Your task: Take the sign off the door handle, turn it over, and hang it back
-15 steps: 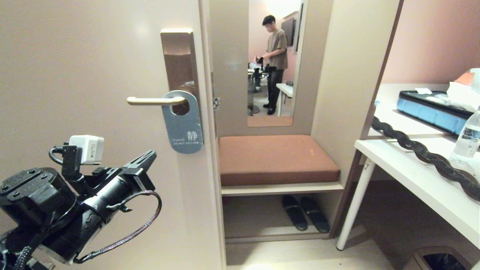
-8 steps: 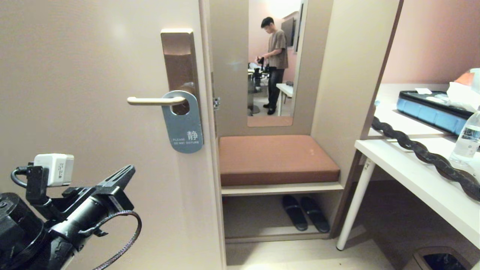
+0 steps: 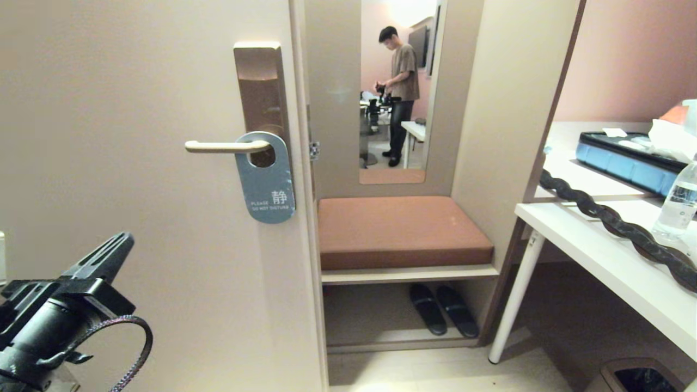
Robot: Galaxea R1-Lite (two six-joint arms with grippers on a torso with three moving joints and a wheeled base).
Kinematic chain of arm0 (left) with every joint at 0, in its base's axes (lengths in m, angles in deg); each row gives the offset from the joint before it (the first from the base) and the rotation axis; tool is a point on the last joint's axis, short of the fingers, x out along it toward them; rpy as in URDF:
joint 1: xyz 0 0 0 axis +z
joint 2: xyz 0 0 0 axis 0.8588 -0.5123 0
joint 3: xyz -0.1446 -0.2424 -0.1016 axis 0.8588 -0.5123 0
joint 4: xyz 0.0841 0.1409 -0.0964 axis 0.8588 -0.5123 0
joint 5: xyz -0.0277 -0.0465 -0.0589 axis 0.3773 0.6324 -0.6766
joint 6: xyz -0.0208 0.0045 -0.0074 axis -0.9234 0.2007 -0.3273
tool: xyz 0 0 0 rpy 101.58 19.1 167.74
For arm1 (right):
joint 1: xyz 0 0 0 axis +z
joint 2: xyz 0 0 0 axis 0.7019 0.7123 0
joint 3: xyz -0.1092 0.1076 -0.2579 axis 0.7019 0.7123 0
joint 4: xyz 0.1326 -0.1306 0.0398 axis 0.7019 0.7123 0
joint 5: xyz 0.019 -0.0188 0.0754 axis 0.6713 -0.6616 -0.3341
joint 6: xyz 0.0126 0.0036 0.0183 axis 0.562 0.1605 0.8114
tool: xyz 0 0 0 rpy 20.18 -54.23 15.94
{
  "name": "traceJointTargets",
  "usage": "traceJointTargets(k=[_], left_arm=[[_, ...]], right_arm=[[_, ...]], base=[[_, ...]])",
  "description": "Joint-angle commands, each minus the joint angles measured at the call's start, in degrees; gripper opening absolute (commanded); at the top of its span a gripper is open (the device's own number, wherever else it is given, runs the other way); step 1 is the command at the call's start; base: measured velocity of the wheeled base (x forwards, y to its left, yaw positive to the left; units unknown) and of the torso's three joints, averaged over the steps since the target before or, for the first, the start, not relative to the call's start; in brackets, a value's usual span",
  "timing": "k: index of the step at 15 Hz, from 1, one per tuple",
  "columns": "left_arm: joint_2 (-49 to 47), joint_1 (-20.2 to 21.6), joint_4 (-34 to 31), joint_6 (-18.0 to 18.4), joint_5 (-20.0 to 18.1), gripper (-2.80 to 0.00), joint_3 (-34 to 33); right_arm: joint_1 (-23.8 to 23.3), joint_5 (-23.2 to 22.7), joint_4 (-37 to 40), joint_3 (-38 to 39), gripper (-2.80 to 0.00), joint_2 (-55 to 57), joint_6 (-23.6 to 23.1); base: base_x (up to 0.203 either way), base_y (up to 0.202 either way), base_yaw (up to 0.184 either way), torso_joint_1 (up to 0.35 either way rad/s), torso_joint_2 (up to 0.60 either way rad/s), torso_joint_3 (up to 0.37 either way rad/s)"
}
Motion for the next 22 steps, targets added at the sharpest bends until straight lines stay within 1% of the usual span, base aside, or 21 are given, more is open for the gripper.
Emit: traceJointTargets(k=[1,3,7,8,11,13,16,18,19,20,22], left_arm=[[10.02,2.14,-6.22,0.32,0.22,-2.80,-0.05],[18.13,4.36,-16.60,0.40,0.09,-2.80,-0.05],[36.28,10.69,-40.80,0.82,-0.75,-2.80,-0.05],[40.76,12.20,-46.09,0.92,-1.61,-2.80,-0.05],[54.06,17.20,-60.37,1.50,-6.15,-2.80,-0.05],[59.66,19.51,-70.36,2.86,-8.54,-2.80,-0.05],[64.93,18.69,-74.89,3.61,-9.73,-2.80,-0.03],[69.99,18.44,-76.72,4.17,-11.53,-2.80,-0.04],[72.69,18.30,-78.77,4.79,-12.52,-2.80,-0.05],[73.55,18.19,-81.39,5.53,-13.75,-2.80,-0.05],[73.55,18.16,-81.96,5.52,-13.87,-2.80,-0.05]], right_arm=[[0.00,-0.02,0.02,0.00,-2.80,-0.02,-0.02],[0.01,-0.02,0.02,0.00,-2.80,-0.02,-0.02],[0.00,-0.02,0.02,0.00,-2.80,-0.02,-0.02],[0.00,-0.02,0.02,0.00,-2.80,-0.02,-0.02],[0.00,-0.02,0.02,0.00,-2.80,-0.02,-0.02],[0.00,-0.02,0.02,0.00,-2.80,-0.02,-0.02],[0.00,-0.02,0.02,0.00,-2.80,-0.02,-0.02],[0.00,-0.02,0.02,0.00,-2.80,-0.02,-0.02],[0.01,-0.02,0.02,0.00,-2.80,-0.02,-0.02],[0.00,-0.02,0.02,0.00,-2.80,-0.02,-0.02],[0.00,-0.02,0.02,0.00,-2.80,-0.02,-0.02]], base=[[0.000,0.000,0.000,0.000,0.00,0.000],[0.000,0.000,0.000,0.000,0.00,0.000],[0.000,0.000,0.000,0.000,0.00,0.000],[0.000,0.000,0.000,0.000,0.00,0.000],[0.000,0.000,0.000,0.000,0.00,0.000],[0.000,0.000,0.000,0.000,0.00,0.000],[0.000,0.000,0.000,0.000,0.00,0.000],[0.000,0.000,0.000,0.000,0.00,0.000],[0.000,0.000,0.000,0.000,0.00,0.000],[0.000,0.000,0.000,0.000,0.00,0.000],[0.000,0.000,0.000,0.000,0.00,0.000]])
